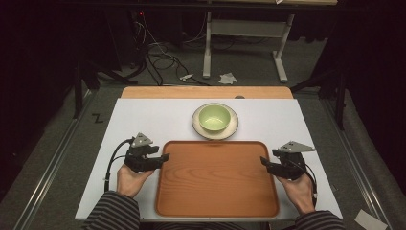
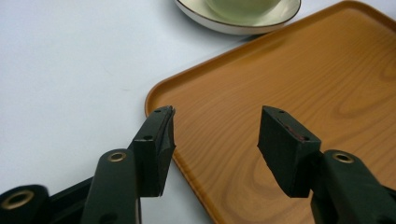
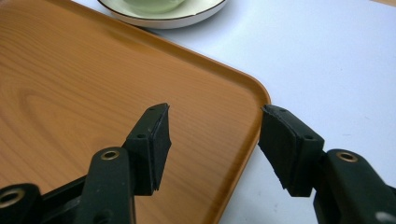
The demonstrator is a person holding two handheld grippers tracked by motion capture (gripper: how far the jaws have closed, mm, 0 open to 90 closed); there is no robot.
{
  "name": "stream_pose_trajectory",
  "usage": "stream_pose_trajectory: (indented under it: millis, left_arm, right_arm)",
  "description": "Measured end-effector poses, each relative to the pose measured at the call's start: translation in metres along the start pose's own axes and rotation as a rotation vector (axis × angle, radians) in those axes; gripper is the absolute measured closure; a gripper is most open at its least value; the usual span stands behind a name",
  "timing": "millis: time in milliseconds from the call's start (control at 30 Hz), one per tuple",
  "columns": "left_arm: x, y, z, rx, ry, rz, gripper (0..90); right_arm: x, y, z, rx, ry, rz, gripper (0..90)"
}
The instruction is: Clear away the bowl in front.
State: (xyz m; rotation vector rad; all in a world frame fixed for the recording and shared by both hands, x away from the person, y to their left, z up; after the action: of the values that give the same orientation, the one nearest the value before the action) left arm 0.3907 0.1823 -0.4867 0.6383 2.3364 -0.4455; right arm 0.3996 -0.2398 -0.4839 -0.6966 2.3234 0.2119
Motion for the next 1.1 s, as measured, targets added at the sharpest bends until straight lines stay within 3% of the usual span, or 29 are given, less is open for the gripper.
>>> stream_pose_trajectory:
  millis: [567,833,1100]
  left_arm:
    - [-0.003,-0.004,-0.007,0.036,-0.006,-0.006,41.8]
    - [-0.013,-0.011,-0.012,0.058,-0.024,0.014,41.9]
    - [-0.029,-0.012,-0.005,0.057,0.004,0.032,44.1]
  right_arm:
    - [0.0,0.001,0.001,-0.022,-0.017,0.0,44.9]
    - [0.001,0.003,0.001,-0.029,-0.014,0.01,44.8]
    - [0.002,0.003,0.0,-0.036,-0.01,0.007,45.2]
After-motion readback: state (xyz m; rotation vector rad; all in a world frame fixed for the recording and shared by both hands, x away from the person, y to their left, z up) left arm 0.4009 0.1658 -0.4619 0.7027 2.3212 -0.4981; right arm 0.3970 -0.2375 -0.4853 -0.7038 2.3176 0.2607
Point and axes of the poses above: each handheld gripper's, and its own axes: z roughly forward along the jaws, x roughly out of its underside, y roughly to its left, the point moved 4 cm from there along z, roughly forward along the jaws, and after that the axes turned 6 degrees about y, right-handed, at the moved point
